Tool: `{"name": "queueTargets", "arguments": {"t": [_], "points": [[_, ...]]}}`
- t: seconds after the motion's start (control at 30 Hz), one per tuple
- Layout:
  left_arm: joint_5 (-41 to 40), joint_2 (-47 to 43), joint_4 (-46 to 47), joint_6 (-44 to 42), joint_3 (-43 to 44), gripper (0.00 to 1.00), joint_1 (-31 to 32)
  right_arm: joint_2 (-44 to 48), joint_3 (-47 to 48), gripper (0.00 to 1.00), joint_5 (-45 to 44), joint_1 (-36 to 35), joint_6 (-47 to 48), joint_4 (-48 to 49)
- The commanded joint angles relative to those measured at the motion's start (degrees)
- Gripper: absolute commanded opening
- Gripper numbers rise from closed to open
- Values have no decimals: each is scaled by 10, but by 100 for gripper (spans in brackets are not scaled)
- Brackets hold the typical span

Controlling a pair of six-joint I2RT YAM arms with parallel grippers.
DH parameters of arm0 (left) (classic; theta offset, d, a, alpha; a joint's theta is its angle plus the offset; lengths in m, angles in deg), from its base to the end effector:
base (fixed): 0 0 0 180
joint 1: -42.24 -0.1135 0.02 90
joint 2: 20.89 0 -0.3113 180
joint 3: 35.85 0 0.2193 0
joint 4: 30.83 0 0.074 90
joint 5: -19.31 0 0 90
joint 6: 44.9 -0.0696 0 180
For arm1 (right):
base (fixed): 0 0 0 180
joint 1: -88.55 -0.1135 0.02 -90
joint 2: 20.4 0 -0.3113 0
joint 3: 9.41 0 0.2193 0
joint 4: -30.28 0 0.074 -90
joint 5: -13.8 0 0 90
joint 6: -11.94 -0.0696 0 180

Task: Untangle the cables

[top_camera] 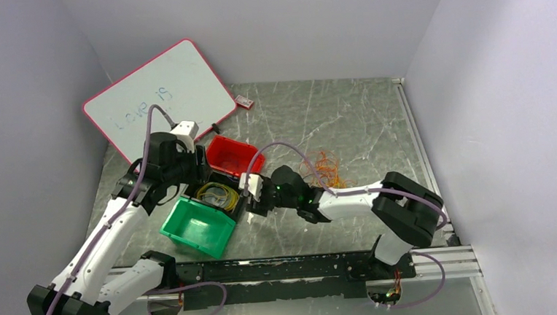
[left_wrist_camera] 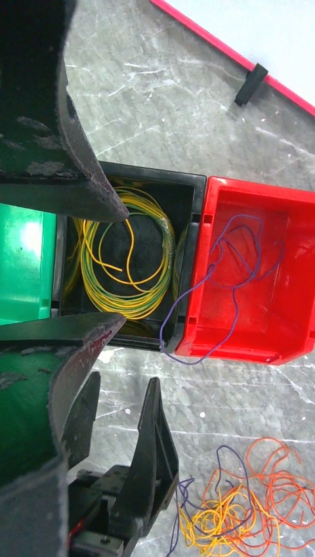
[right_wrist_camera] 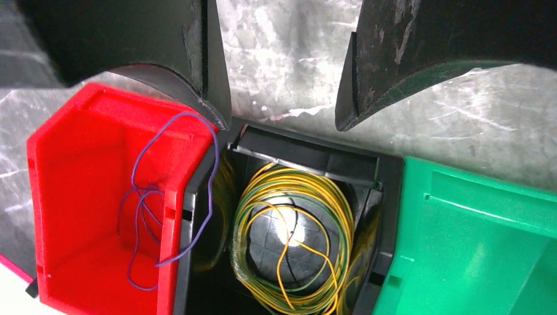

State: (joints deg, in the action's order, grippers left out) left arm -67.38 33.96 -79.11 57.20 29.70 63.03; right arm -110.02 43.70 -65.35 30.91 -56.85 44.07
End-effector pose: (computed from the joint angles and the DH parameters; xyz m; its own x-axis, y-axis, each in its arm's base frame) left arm 0.1575 -0.0641 0.3212 -0.6407 0.0194 -0.7675 0.2688 0.9421 -0.2006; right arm 0.1632 0.2820 0.2393 0.1410 -0.4413 -0.8862 -0.9348 0.2353 -0.2659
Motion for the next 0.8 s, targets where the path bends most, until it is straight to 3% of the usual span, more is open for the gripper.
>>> {"name": "queueTargets", "arguments": {"t": [0.0,0.77], "points": [[4,-18,11,-2,-3,58,-6,-25,37,62,36,14,67,17],[3,-20,17,-9,-19,56,-6,-63,120,52,114,81,143,-149]]}}
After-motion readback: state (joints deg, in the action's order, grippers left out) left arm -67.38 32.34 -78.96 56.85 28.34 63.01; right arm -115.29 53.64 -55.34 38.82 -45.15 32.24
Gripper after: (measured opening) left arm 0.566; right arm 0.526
